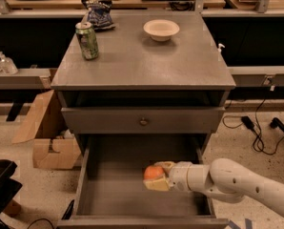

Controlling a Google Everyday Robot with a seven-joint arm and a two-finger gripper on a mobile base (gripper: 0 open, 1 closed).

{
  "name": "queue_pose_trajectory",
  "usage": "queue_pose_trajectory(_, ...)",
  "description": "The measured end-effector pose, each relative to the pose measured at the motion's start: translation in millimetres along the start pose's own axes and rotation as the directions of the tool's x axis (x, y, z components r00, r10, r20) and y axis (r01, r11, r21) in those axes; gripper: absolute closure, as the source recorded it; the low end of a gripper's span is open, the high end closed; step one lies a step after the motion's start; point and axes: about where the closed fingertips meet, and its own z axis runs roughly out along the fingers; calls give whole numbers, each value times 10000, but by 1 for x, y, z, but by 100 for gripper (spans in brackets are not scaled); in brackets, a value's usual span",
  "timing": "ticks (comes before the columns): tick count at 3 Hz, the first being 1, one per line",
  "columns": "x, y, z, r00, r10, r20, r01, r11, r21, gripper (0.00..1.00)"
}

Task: Place orange into middle drawer

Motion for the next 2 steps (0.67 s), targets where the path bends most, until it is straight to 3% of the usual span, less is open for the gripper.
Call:
queue_pose_trajectory(1, 28, -14, 24, 9962, 423, -756, -398, 9986, 335, 100)
queue_pose_trajectory(2, 30, -15, 26, 9957, 425, -824, -398, 9986, 353, 100)
